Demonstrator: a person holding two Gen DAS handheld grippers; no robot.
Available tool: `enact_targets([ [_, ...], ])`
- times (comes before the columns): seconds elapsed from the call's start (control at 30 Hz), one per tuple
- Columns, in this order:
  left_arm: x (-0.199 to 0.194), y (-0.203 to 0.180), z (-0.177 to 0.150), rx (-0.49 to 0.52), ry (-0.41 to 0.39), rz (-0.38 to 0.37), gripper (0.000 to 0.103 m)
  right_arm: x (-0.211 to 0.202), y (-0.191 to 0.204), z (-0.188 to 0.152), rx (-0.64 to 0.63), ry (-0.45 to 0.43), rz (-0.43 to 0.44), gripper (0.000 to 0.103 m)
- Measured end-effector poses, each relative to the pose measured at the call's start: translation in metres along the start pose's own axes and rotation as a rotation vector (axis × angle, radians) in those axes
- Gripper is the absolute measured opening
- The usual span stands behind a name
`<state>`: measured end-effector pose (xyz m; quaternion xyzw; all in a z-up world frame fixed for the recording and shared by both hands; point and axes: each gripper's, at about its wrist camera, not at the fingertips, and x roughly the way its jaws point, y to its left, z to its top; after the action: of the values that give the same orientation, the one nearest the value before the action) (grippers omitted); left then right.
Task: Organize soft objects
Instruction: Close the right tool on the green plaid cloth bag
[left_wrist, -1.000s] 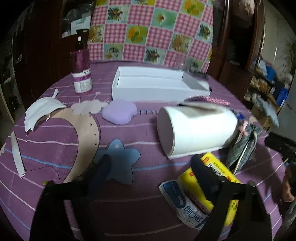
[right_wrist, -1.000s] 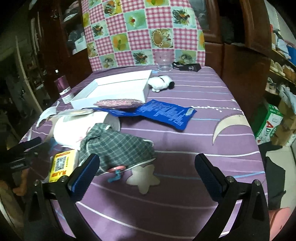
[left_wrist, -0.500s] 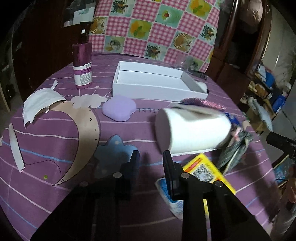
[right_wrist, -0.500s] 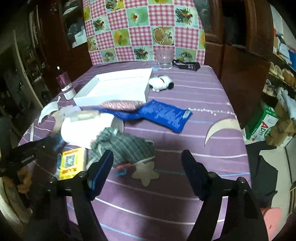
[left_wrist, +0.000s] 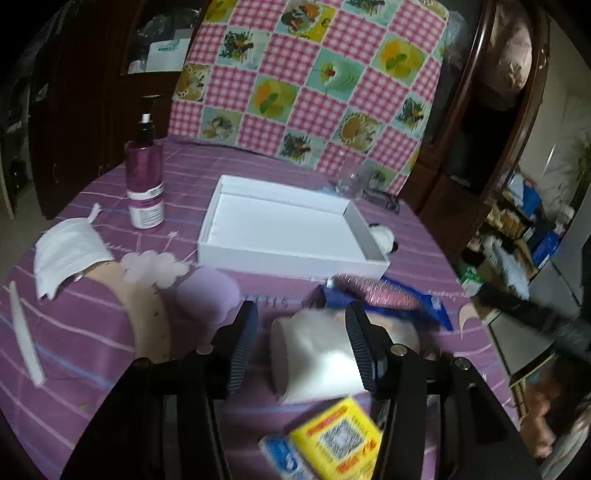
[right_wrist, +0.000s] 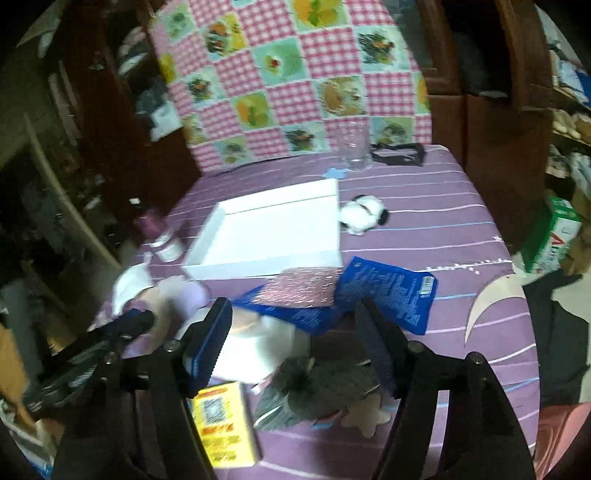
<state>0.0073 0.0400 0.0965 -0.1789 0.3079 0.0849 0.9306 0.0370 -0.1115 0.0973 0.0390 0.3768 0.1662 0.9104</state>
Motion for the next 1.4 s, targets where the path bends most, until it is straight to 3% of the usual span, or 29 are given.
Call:
enact_targets([
  [0.07, 0.01, 0.001, -0.002, 0.002, -0.004, 0.03, 0.049, 0.013, -0.006, -0.006, 0.029, 0.018, -0.059, 0.071],
  [0.2, 0.028, 0.006, -0.012, 0.025, 0.03, 0.045, 0.049, 0.033, -0.018, -0.018, 0.051, 0.086, -0.033, 0.071],
  [0.33, 0.034, 0.009, -0.024, 0.034, 0.05, 0.145, 0.049, 0.037, -0.027, -0.024, 0.087, 0.113, -0.007, 0.071],
  [0.47, 0.028, 0.008, -0.03, 0.063, 0.035, 0.164, 0.049, 0.037, -0.04, -0.027, 0.163, 0.135, 0.013, 0.071],
  [0.53, 0.028, 0.003, -0.032, 0.097, 0.033, 0.18, 0.06, 0.038, -0.043, -0.027, 0.183, 0.141, -0.006, 0.071],
  [0.57, 0.028, 0.002, -0.033, 0.104, 0.039, 0.175, 0.075, 0.039, -0.045, -0.027, 0.192, 0.146, -0.011, 0.071],
  [0.6, 0.027, 0.001, -0.034, 0.111, 0.04, 0.162, 0.08, 0.04, -0.048, -0.028, 0.207, 0.156, -0.008, 0.071],
  [0.73, 0.019, -0.006, -0.036, 0.147, 0.007, 0.121, 0.08, 0.042, -0.052, -0.029, 0.242, 0.184, 0.038, 0.071],
  [0.87, 0.026, -0.005, -0.036, 0.124, 0.048, 0.064, 0.08, 0.043, -0.052, -0.031, 0.238, 0.191, 0.02, 0.071],
  [1.03, 0.025, -0.002, -0.036, 0.089, 0.059, 0.013, 0.08, 0.039, -0.053, -0.035, 0.257, 0.219, 0.139, 0.071],
  [1.13, 0.027, 0.001, -0.035, 0.064, 0.074, -0.001, 0.08, 0.028, -0.043, -0.038, 0.188, 0.187, 0.156, 0.071],
  [1.4, 0.037, 0.009, -0.038, 0.008, 0.156, -0.031, 0.08, 0.025, 0.006, -0.053, -0.138, 0.144, 0.063, 0.073],
])
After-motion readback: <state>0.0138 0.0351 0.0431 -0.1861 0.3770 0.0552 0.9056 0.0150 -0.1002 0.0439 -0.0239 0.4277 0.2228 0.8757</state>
